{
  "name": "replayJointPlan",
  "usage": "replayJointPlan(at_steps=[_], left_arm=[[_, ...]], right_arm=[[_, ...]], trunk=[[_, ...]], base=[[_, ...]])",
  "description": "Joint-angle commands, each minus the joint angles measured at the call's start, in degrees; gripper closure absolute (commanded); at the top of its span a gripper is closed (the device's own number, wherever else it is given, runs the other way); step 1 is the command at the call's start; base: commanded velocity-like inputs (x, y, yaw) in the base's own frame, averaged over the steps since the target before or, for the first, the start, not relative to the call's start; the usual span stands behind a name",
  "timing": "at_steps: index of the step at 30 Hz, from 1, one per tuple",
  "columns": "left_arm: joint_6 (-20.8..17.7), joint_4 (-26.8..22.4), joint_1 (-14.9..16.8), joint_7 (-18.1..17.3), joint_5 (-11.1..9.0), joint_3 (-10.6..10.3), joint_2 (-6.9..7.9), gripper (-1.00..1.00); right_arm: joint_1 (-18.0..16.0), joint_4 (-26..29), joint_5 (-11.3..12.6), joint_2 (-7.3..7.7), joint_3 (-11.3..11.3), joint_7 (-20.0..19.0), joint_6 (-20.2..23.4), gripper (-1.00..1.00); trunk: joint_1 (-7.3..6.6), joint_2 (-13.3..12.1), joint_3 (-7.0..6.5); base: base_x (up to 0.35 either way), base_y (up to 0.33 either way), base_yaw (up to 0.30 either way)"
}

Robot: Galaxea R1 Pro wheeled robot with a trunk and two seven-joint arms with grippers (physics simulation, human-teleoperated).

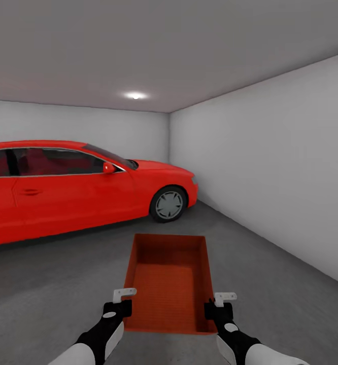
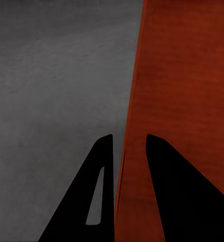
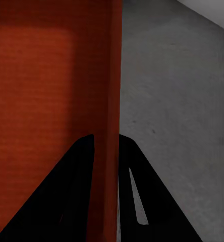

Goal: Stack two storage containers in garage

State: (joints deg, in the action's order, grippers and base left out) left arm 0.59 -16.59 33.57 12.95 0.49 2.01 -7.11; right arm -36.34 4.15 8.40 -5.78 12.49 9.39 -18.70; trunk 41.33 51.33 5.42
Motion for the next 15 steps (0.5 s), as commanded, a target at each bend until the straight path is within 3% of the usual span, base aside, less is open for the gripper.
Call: replayJointPlan(at_steps=[1,15], left_arm=[[2.9,-1.6,0.1,0.6,1.0,2.9,1.75,1.00],[2.9,-1.6,0.1,0.6,1.0,2.9,1.75,1.00]], right_arm=[[0.0,-0.1,0.6,-0.02,-2.6,0.0,-0.1,1.00],[0.0,-0.1,0.6,-0.02,-2.6,0.0,-0.1,1.00]], trunk=[[0.04,0.1,0.10],[0.04,0.1,0.10]], base=[[0.321,0.115,-0.286],[0.321,0.132,-0.286]])
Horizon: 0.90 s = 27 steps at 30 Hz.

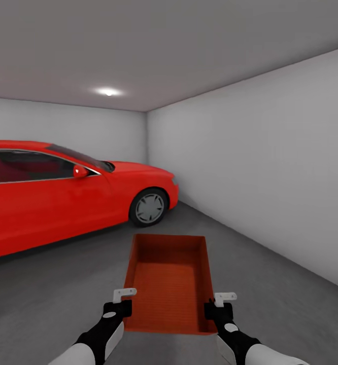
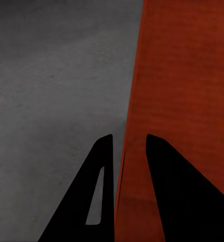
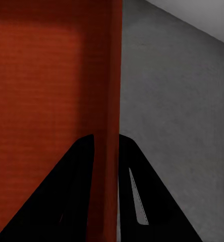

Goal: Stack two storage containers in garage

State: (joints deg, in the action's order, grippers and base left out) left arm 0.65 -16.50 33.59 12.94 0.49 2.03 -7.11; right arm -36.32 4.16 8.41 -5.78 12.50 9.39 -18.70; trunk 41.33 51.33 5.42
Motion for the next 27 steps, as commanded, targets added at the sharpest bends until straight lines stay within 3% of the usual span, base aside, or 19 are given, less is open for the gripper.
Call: replayJointPlan(at_steps=[1,27], left_arm=[[2.9,-1.7,0.0,0.6,1.0,2.9,1.75,1.00],[2.9,-1.7,0.1,0.6,1.0,2.9,1.75,1.00]], right_arm=[[0.0,-0.1,0.6,-0.02,-2.7,0.0,-0.1,1.00],[-0.1,-0.1,0.6,-0.02,-2.7,0.0,-0.1,1.00]], trunk=[[0.04,0.1,0.10],[0.04,0.1,0.10]], base=[[0.318,0.176,-0.286],[0.315,0.187,-0.286]])
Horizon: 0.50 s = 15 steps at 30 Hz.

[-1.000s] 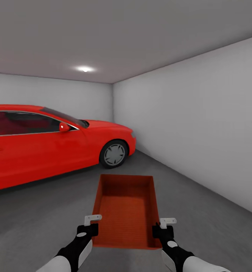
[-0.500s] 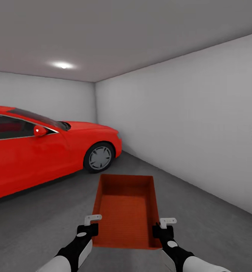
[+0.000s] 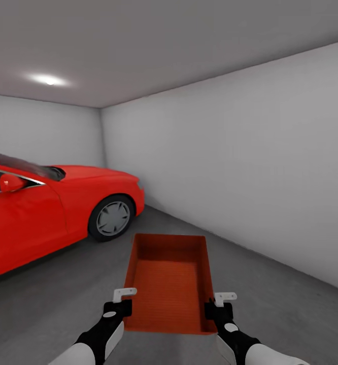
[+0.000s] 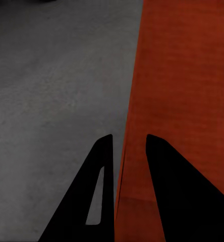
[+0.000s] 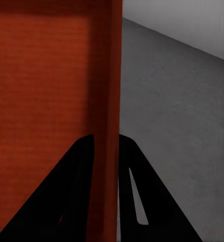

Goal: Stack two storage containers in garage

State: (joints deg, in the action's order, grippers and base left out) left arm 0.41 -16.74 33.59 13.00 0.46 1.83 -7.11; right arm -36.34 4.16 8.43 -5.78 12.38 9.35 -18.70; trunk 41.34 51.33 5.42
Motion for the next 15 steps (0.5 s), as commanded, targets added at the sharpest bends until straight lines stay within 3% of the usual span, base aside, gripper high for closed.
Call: replayJointPlan(at_steps=[1,15], left_arm=[[3.1,-1.4,0.0,0.5,1.0,3.1,1.74,1.00],[3.1,-1.4,0.1,0.5,1.0,3.1,1.74,1.00]], right_arm=[[0.0,-0.1,0.5,-0.02,-2.5,0.0,-0.1,1.00],[0.0,-0.1,0.5,-0.02,-2.5,0.0,-0.1,1.00]], trunk=[[0.04,0.1,0.10],[0.04,0.1,0.10]], base=[[0.309,0.196,-0.286],[0.304,0.213,-0.286]])
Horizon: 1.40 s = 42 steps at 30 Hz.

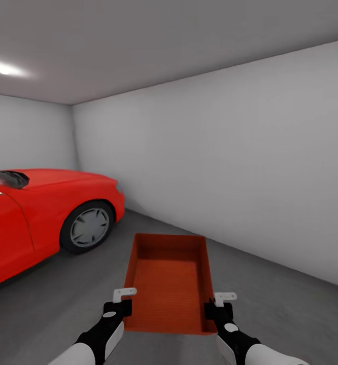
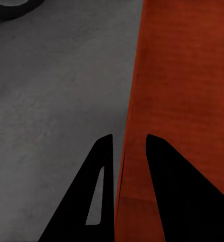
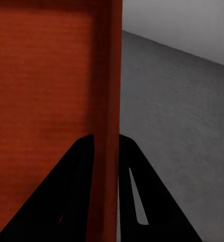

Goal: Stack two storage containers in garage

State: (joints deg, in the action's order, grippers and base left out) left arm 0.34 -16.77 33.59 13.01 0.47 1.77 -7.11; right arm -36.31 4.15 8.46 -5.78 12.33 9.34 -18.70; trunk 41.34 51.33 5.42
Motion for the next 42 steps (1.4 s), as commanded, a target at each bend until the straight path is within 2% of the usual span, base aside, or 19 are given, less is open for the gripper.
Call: replayJointPlan(at_steps=[1,9,32,42], left_arm=[[3.2,-1.3,0.0,0.5,1.0,3.2,1.74,1.00],[3.2,-1.3,0.0,0.5,1.0,3.2,1.74,1.00],[3.2,-1.3,0.0,0.5,1.0,3.2,1.74,1.00],[3.2,-1.4,0.1,0.5,1.0,3.2,1.74,1.00]], right_arm=[[0.0,-0.1,0.5,-0.02,-2.5,0.0,-0.1,1.00],[0.0,-0.1,0.5,-0.02,-2.5,0.1,-0.1,1.00],[0.0,-0.1,0.5,-0.02,-2.5,0.1,-0.1,1.00],[-0.1,-0.1,0.5,-0.02,-2.5,0.1,-0.1,1.00]], trunk=[[0.04,0.1,0.10],[0.04,0.1,0.10],[0.04,0.1,0.10],[0.04,0.1,0.10]], base=[[0.303,0.216,-0.286],[0.303,0.216,-0.217],[0.302,0.216,-0.004],[0.302,0.216,-0.231]])
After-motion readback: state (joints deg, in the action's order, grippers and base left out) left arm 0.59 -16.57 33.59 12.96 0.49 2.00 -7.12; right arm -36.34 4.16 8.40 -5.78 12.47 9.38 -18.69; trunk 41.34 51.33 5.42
